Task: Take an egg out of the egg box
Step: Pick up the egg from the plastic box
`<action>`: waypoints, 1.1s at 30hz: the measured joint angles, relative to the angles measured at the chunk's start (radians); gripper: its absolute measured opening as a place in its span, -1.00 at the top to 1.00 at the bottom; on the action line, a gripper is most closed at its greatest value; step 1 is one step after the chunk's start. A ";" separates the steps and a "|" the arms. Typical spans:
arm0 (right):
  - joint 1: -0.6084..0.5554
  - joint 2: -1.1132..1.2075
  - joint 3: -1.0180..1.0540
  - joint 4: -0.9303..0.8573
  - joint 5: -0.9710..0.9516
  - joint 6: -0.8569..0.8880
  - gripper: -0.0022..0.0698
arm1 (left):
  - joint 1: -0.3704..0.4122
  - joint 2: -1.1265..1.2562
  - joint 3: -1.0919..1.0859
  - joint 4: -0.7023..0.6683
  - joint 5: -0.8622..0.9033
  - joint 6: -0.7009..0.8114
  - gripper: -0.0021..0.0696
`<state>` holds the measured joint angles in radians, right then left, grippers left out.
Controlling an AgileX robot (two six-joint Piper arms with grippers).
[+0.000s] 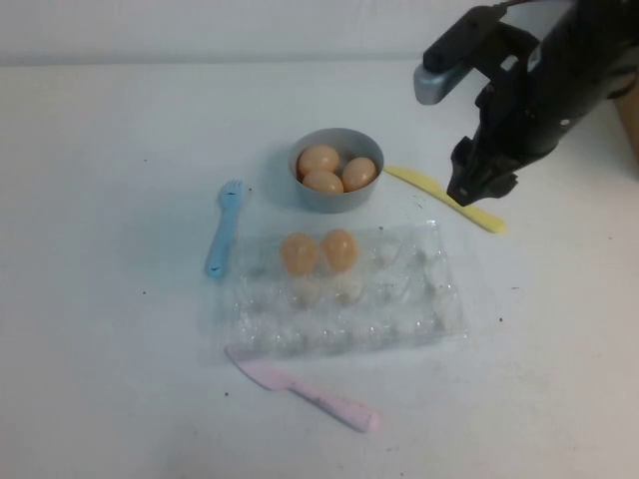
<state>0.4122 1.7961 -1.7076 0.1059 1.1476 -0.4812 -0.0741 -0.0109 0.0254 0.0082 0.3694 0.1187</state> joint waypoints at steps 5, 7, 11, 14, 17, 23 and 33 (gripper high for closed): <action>0.000 0.132 -0.166 0.012 0.064 -0.086 -0.61 | 0.000 0.000 0.000 0.000 0.000 0.000 0.95; 0.000 0.176 -0.204 0.037 0.077 -0.145 -0.62 | 0.000 0.000 0.000 0.000 0.000 0.000 0.95; 0.003 0.252 -0.269 0.146 0.084 -0.320 -0.62 | 0.000 0.000 0.000 0.000 0.000 0.000 0.95; 0.018 0.291 -0.292 0.216 0.076 -0.429 -0.62 | 0.000 0.000 0.000 0.000 0.000 0.000 0.95; 0.042 0.325 -0.302 0.262 0.060 -0.514 -0.62 | 0.000 0.000 0.000 0.000 0.000 0.000 0.95; 0.060 0.376 -0.308 0.294 0.057 -0.591 -0.62 | 0.000 0.000 0.000 0.000 0.000 0.000 0.95; 0.077 0.414 -0.309 0.337 -0.021 -0.663 -0.60 | 0.000 0.000 0.000 0.000 0.000 0.000 0.95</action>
<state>0.4892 2.2098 -2.0162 0.4431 1.1266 -1.1447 -0.0741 -0.0109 0.0254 0.0082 0.3694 0.1187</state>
